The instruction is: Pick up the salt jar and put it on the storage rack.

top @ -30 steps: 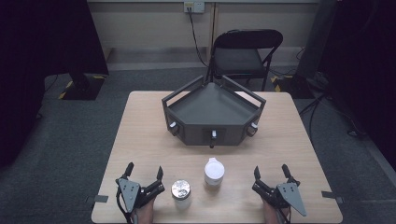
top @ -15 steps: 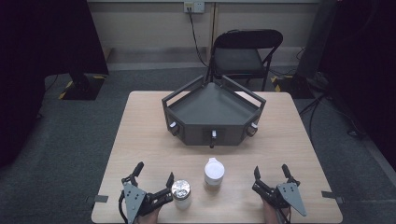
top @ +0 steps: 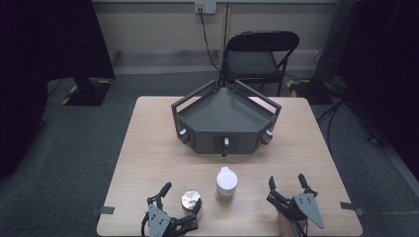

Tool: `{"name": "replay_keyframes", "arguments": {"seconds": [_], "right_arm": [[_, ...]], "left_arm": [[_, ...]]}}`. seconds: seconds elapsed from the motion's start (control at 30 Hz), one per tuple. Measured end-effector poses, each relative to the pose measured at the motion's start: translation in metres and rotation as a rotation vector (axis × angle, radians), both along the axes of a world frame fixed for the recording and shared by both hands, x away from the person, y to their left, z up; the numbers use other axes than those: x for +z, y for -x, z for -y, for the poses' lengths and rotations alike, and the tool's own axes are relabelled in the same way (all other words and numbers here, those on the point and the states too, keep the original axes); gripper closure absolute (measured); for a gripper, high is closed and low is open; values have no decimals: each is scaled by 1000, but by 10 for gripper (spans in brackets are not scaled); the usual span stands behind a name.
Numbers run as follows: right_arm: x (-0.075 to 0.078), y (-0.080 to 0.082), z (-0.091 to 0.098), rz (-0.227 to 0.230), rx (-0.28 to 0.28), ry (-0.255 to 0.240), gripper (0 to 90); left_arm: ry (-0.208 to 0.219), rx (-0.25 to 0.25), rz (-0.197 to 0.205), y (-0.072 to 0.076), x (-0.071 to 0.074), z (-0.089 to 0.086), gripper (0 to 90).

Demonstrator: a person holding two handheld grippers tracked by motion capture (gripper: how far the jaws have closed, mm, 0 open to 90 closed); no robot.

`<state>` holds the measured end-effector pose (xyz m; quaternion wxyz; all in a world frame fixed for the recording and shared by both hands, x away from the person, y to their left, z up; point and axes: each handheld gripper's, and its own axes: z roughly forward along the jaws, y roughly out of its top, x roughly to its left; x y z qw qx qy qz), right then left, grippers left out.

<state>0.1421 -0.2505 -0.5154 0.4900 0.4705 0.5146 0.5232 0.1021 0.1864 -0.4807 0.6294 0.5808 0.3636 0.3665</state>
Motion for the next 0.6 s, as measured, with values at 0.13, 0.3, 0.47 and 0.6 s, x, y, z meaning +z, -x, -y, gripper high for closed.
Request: {"name": "replay_keyframes", "arguments": {"seconds": [0.13,0.3,0.47,0.6], "right_arm": [[0,0,0,0,0,0,37],[0,0,0,0,-3,0,35],[0,0,0,0,-3,0,35],[0,0,0,0,-3,0,35]], "left_arm": [[-21,11,-26,4,-1,7,66],[-28,34,-44,9,-7,13,84],[-33,45,-63,12,-13,19,127],[-51,43,-67,11,-14,23,167]]}}
